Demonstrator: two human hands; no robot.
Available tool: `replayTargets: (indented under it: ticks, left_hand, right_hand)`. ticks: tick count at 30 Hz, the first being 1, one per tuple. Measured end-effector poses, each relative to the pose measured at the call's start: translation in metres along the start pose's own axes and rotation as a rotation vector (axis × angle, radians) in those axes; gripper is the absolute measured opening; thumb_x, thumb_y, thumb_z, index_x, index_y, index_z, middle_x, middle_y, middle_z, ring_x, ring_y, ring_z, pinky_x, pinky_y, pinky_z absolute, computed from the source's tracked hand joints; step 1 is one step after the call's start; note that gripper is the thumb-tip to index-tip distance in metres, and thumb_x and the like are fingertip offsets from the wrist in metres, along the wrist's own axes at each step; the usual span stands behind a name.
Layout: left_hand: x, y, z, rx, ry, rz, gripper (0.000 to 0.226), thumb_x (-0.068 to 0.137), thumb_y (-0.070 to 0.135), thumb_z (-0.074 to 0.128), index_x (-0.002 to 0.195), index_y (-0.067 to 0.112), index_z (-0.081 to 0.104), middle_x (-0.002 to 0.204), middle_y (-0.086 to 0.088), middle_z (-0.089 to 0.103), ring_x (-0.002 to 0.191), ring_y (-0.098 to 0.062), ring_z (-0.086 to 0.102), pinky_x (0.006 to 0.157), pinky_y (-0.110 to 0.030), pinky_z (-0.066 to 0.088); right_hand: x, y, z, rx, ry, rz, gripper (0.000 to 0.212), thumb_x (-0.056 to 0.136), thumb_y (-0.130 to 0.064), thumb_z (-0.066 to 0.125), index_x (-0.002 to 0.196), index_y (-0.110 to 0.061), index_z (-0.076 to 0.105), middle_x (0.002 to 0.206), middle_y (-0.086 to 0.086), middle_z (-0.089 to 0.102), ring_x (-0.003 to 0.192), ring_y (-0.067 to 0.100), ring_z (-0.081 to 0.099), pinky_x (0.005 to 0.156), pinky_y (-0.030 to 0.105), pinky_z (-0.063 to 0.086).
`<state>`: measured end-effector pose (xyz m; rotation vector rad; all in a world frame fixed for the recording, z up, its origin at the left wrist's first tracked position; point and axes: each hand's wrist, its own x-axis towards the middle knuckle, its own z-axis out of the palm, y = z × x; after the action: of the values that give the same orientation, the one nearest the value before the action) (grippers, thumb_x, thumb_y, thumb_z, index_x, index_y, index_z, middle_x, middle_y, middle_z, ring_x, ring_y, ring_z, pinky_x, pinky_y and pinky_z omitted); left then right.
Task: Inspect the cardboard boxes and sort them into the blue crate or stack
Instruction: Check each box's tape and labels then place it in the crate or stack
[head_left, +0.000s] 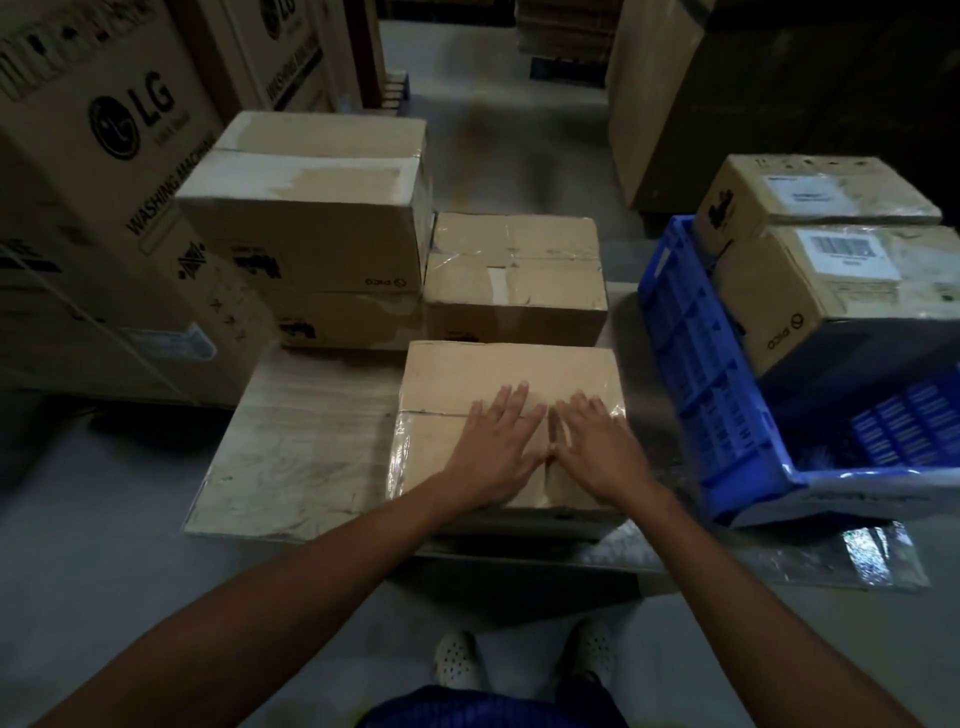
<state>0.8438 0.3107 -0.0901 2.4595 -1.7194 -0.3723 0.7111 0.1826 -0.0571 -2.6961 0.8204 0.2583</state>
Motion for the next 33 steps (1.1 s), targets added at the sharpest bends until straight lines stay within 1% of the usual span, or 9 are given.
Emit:
replayTargets:
  ticks: [3,10,15,19,21,24,26,29,33]
  left_hand:
    - [-0.006,0.004,0.009,0.044,-0.043,0.011,0.063,0.103,0.058,0.015,0.158,0.034,-0.005,0.167,-0.004,-0.014,0.153,-0.024,-0.015,0.122,-0.054,-0.005]
    - [-0.007,0.002,0.003,0.016,-0.001,-0.037,0.07,0.099,0.066,0.021,0.157,0.038,-0.008,0.167,-0.003,-0.016,0.152,-0.026,-0.018,0.12,-0.063,-0.001]
    - [0.0,-0.032,-0.022,-0.238,0.206,-0.505,0.068,0.1,0.062,0.032,0.157,0.03,0.014,0.167,-0.011,-0.007,0.152,-0.039,-0.009,0.118,-0.061,0.001]
    - [0.011,-0.056,-0.052,-0.691,0.246,-0.782,0.067,0.1,0.056,0.044,0.154,0.02,0.028,0.164,-0.019,0.015,0.148,-0.043,0.018,0.118,-0.06,0.022]
    - [0.012,-0.063,-0.064,-0.841,0.32,-0.78,0.063,0.099,0.052,0.048,0.152,0.018,0.035,0.156,-0.019,0.033,0.141,-0.041,0.033,0.114,-0.054,0.032]
    - [0.004,-0.065,-0.08,-0.963,0.459,-0.77,0.055,0.101,0.045,0.05,0.147,0.016,0.044,0.15,-0.019,0.038,0.133,-0.038,0.042,0.112,-0.047,0.037]
    - [-0.005,-0.06,-0.093,-0.968,0.549,-0.752,0.051,0.102,0.042,0.047,0.145,0.015,0.046,0.145,-0.019,0.037,0.128,-0.036,0.044,0.11,-0.042,0.037]
    - [-0.014,-0.054,-0.111,-0.942,0.685,-0.711,0.05,0.104,0.044,0.041,0.146,0.016,0.045,0.142,-0.017,0.038,0.124,-0.033,0.047,0.108,-0.042,0.039]
    - [-0.028,-0.05,-0.115,-0.918,0.835,-0.686,0.055,0.103,0.052,0.039,0.145,0.018,0.046,0.135,-0.011,0.045,0.112,-0.022,0.051,0.098,-0.041,0.045]
  right_hand:
    - [-0.015,-0.003,0.024,-0.164,0.045,-0.006,0.062,0.107,-0.048,0.02,0.162,-0.026,0.002,0.17,0.007,-0.004,0.156,0.026,-0.007,0.124,0.049,-0.001]
    - [-0.017,0.0,0.024,-0.135,0.044,-0.013,0.064,0.105,-0.052,0.018,0.161,-0.028,0.001,0.169,0.008,-0.009,0.155,0.027,-0.012,0.124,0.05,-0.003]
    - [-0.005,-0.002,-0.002,0.363,0.141,0.201,0.072,0.099,-0.045,0.056,0.159,-0.03,0.02,0.169,0.01,-0.008,0.155,0.033,-0.007,0.123,0.057,0.015]
    - [0.008,-0.008,-0.025,0.724,0.148,0.359,0.068,0.096,-0.043,0.06,0.156,-0.033,0.029,0.162,0.006,0.026,0.145,0.034,0.033,0.111,0.059,0.038]
    - [0.007,-0.011,-0.036,0.949,0.207,0.384,0.061,0.096,-0.034,0.062,0.151,-0.035,0.035,0.147,0.003,0.047,0.126,0.025,0.054,0.101,0.054,0.049]
    - [-0.002,-0.019,-0.045,1.062,0.361,0.416,0.055,0.091,-0.03,0.062,0.141,-0.038,0.041,0.129,-0.002,0.06,0.111,0.018,0.06,0.096,0.05,0.051]
    - [-0.003,-0.022,-0.051,1.002,0.444,0.445,0.066,0.085,-0.038,0.062,0.145,-0.035,0.036,0.134,0.0,0.056,0.12,0.025,0.057,0.103,0.057,0.045]
    - [-0.007,-0.022,-0.063,0.93,0.486,0.53,0.085,0.092,-0.039,0.063,0.16,-0.03,0.014,0.157,0.01,0.031,0.141,0.035,0.036,0.112,0.06,0.035]
    - [-0.021,-0.017,-0.065,0.898,0.542,0.547,0.09,0.09,-0.038,0.071,0.159,-0.03,0.014,0.156,0.014,0.025,0.14,0.037,0.035,0.108,0.058,0.042]
